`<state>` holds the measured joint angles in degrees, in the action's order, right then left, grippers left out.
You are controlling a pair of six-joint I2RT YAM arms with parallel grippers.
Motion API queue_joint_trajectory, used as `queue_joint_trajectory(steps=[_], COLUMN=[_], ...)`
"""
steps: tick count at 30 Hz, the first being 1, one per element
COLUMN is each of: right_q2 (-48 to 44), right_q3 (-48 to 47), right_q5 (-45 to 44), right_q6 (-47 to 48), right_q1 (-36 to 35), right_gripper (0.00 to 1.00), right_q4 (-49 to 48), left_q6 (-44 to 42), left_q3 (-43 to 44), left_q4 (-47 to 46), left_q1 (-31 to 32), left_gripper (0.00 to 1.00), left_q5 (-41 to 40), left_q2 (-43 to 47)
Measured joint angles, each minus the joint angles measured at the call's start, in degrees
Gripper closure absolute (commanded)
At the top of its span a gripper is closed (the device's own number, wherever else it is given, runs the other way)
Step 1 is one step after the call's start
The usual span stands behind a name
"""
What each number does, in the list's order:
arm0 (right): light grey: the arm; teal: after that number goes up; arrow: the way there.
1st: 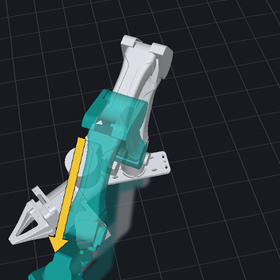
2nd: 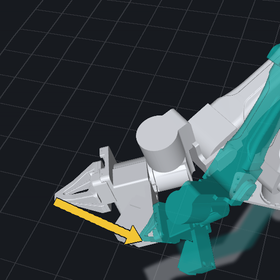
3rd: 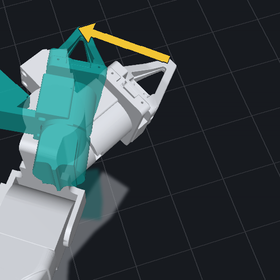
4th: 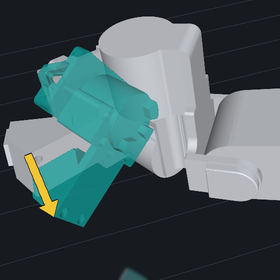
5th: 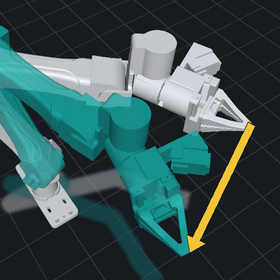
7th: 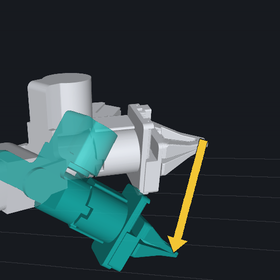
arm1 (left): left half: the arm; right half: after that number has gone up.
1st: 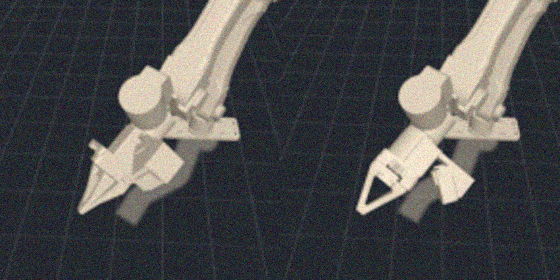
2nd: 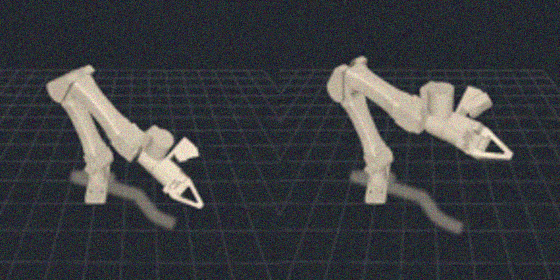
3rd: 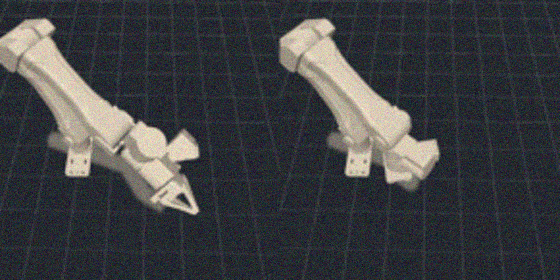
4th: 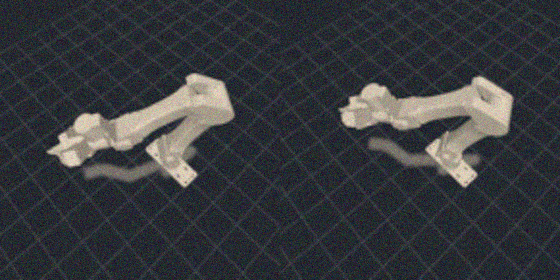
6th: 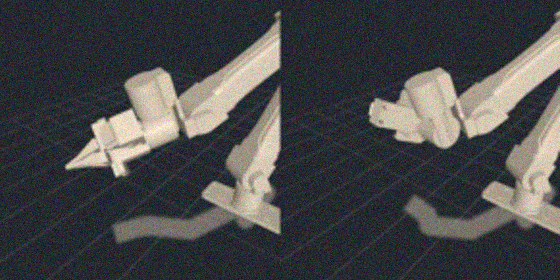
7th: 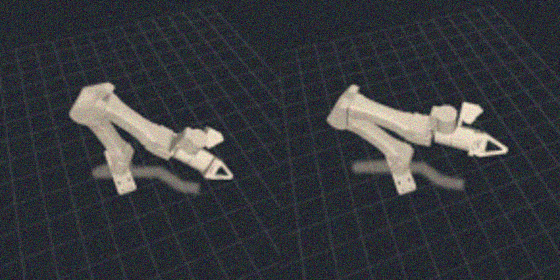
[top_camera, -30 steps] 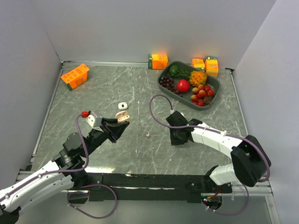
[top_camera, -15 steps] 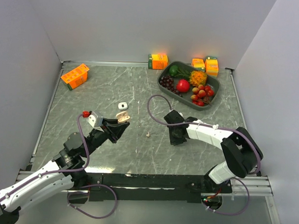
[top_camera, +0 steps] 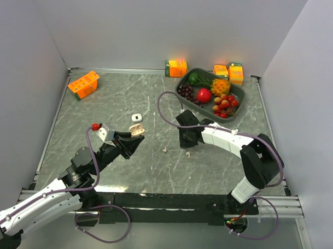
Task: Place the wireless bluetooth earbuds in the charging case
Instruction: Pick up the earbud from the center of the board.
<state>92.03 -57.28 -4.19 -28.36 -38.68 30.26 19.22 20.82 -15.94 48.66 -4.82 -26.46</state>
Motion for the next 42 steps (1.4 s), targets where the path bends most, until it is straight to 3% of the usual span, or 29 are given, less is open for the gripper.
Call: queue_joint_trajectory(steps=[1, 2, 5, 9, 24, 30, 37, 42], right_q2=[0.22, 0.26, -0.02, -0.48, -1.11, 0.46, 1.11, 1.25], right_q3=[-0.57, -0.87, -1.18, -1.31, 3.52, 3.52, 3.76, 4.04], right_q5=[0.20, 0.35, 0.55, -0.26, -0.96, -0.94, -0.94, -0.87], right_q6=[0.15, 0.33, 1.18, 3.63, 3.13, 2.64, 2.45, 2.36], right_q1=[0.02, 0.02, 0.07, 0.09, 0.59, 0.59, 0.59, 0.59], right_gripper=[0.90, 0.72, 0.48, 0.39, 0.40, 0.46, 0.62, 0.68], right_q4=[-0.09, -0.13, 0.09, 1.55, 0.90, 0.33, -0.44, -0.83], left_q6=[0.00, 0.00, 0.00, 0.00, 0.00, 0.00, 0.00, 0.00], left_q3=[0.00, 0.00, 0.00, 0.00, -0.02, -0.02, -0.02, -0.02], left_q4=[0.00, 0.02, 0.02, 0.09, 0.94, 0.94, 0.92, 0.94], left_q1=[0.00, 0.00, 0.00, 0.00, 0.24, 0.76, 0.92, 0.98], left_gripper=[0.99, 0.99, 0.99, 0.99, 0.99, 0.99, 0.99, 0.99], left_q5=[0.00, 0.00, 0.00, -0.02, -0.02, -0.09, -0.24, -0.42], left_q2=[0.00, 0.00, 0.00, 0.02, 0.17, 0.52, 0.48, 0.48])
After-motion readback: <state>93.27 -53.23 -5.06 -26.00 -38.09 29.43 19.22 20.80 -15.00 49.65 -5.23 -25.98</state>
